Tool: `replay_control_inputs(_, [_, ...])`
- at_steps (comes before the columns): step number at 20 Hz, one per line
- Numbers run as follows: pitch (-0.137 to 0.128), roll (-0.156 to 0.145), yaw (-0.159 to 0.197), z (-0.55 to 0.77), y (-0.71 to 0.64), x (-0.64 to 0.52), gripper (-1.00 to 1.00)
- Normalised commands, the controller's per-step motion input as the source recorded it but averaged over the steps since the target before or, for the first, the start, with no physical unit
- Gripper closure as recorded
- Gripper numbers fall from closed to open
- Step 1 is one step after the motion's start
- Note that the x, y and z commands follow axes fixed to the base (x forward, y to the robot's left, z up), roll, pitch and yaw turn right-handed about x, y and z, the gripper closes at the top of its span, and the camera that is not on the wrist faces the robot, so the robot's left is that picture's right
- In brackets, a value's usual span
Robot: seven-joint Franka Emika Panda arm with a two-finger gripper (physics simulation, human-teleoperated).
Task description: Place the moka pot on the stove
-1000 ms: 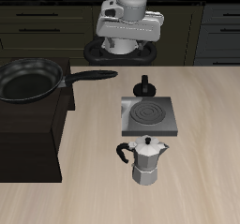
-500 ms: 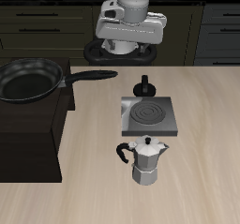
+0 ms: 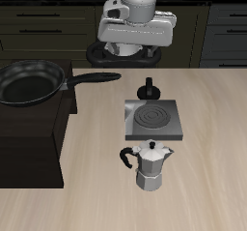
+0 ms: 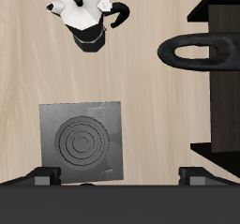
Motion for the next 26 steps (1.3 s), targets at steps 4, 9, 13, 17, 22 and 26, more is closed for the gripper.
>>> replay_control_inputs(4, [-0.006,-0.053,-0.003,0.05,-0.07,0.41,-1.00])
replay_control_inputs(9, [0.045,0.041,0.040,-0.06,0.10,0.37,-1.00])
replay_control_inputs(13, [-0.002,0.012,-0.004,0.00,0.13,0.27,-1.00])
replay_control_inputs(17, [-0.008,0.028,0.033,0.05,0.17,0.16,-1.00])
replay_control_inputs(22, [-0.025,0.040,0.005,0.08,0.15,0.13,-1.00])
replay_control_inputs(26, [0.000,0.072,0.011,0.01,0.20,0.24,-1.00])
